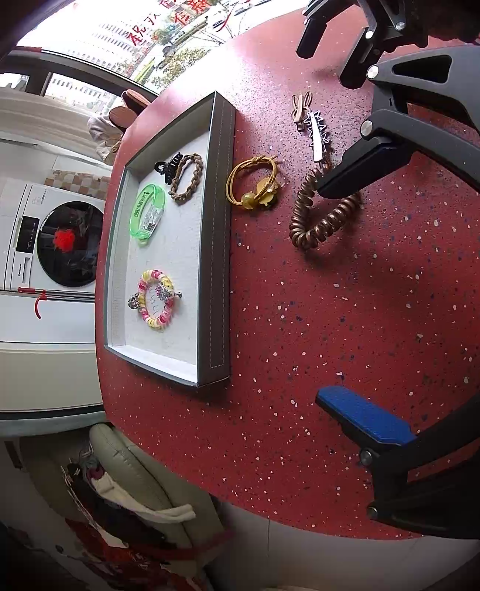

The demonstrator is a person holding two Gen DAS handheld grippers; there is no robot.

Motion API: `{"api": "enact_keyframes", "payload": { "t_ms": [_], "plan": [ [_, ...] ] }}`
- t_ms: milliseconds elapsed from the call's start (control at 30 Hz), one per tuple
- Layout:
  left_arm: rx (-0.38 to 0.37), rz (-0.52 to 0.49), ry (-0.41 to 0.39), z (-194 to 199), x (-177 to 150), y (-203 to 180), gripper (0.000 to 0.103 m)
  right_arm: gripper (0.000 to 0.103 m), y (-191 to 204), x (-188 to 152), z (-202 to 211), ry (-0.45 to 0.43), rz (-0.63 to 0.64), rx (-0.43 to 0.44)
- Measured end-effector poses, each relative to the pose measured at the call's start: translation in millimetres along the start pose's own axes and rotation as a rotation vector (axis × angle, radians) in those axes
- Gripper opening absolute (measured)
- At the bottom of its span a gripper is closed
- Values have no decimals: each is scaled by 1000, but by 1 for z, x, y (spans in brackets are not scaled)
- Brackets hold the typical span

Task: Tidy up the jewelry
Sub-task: 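Withdraw both grippers from the tray toward the remaining jewelry, then grasp the brown coil hair tie with the left gripper while the right gripper grasps the cream hair clip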

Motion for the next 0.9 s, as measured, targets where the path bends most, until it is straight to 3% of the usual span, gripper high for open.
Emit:
{"api": "enact_keyframes", "payload": {
  "t_ms": [233, 400, 633, 767, 800, 900],
  "plan": [
    [22, -7, 28, -9, -2, 0, 103, 102, 4, 5, -12, 21, 143, -49],
    [32, -15, 32, -13, -1, -1, 103, 89, 6, 11, -23, 36, 189, -31],
    [35, -22, 31, -16, 0, -3, 103, 63, 25, 22, -27, 34, 270, 27],
    [28, -43, 35, -16, 0, -8, 102, 54, 31, 23, -28, 45, 283, 41],
    [26, -52, 33, -16, 0, -9, 94, 53, 33, 23, -28, 47, 285, 41],
    [16, -77, 35, -15, 0, -15, 88, 46, 38, 23, -28, 57, 293, 43]
  ]
}}
Point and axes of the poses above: each gripper's, at about its wrist camera, not at the fingertips, and z roughly against the way its jaws point, y to its left, x to its top, the point moved 3 cm from there along -z, roughly the way its jaws point, and after that the axes turned 5 degrees about -z, right-handed, at the moved point
